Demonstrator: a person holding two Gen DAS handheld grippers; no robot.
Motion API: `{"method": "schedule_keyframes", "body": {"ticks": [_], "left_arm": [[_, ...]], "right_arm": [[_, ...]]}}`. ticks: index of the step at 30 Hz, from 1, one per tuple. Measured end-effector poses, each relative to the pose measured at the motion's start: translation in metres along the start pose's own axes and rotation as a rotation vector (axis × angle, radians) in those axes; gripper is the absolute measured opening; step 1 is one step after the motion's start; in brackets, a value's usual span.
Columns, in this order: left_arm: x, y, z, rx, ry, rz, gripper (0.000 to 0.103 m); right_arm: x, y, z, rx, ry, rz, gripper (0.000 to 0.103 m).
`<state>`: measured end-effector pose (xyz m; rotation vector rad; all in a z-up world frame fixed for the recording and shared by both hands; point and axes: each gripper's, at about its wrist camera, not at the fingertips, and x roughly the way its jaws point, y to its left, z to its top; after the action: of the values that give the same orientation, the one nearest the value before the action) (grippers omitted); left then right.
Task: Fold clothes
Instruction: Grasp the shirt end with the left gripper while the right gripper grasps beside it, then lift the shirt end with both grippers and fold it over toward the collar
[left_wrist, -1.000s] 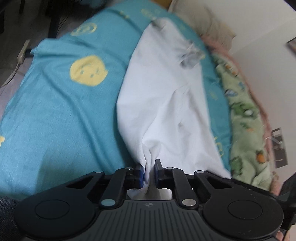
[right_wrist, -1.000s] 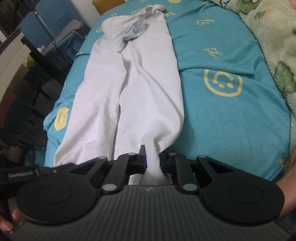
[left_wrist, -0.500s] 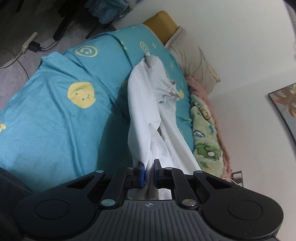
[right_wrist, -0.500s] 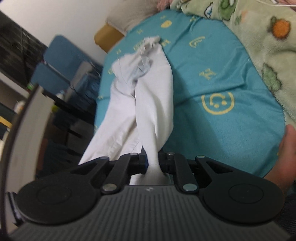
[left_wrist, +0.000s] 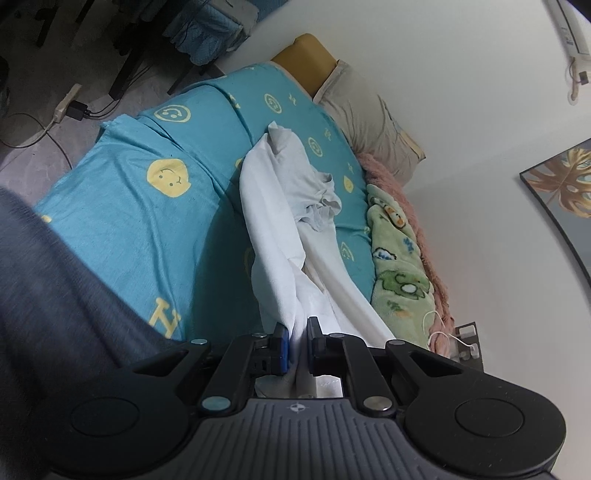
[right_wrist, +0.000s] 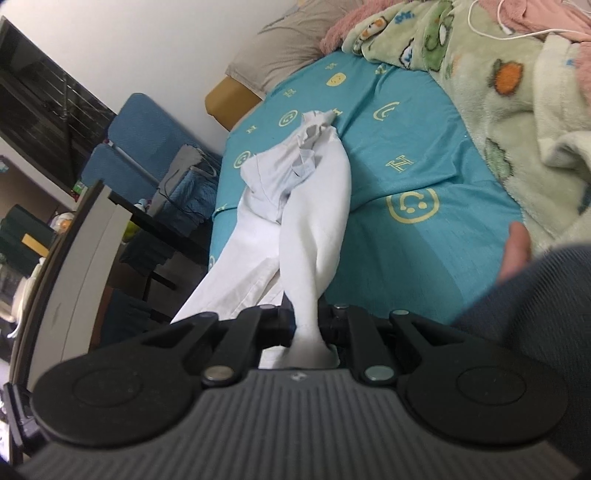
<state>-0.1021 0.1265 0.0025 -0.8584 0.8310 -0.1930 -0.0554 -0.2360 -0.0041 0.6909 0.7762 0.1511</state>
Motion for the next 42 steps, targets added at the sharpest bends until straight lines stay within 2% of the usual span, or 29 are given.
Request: {"method": "schedule_keyframes", "body": {"ticks": [8, 15, 22, 31, 36, 42], "left_arm": [[-0.034, -0.003, -0.023, 0.010, -0.020, 0.013, 0.010], [-0.011, -0.005, -0.005, 0.011, -0.005, 0.068, 0.010], [0.054, -0.025, 0.048, 0.045, -0.009, 0.121, 0.010], [0.167, -0.038, 0.121, 0.133, -0.051, 0.206, 0.011], [0.223, -0.026, 0.143, 0.187, -0.063, 0.265, 0.011], [0.283, -0.005, 0.155, 0.265, -0.072, 0.348, 0.011]], "right_arm": [[-0.032, 0.008, -0.014, -0.016, -0.033, 0.019, 0.011], [-0.013, 0.008, -0.004, -0.011, -0.026, 0.006, 0.012], [0.042, 0.006, 0.040, 0.031, -0.009, -0.004, 0.012], [0.145, 0.001, 0.103, -0.004, 0.006, -0.055, 0.012], [0.202, -0.013, 0.116, -0.052, 0.019, -0.079, 0.012], [0.256, -0.023, 0.121, -0.140, 0.010, -0.076, 0.012]]}}
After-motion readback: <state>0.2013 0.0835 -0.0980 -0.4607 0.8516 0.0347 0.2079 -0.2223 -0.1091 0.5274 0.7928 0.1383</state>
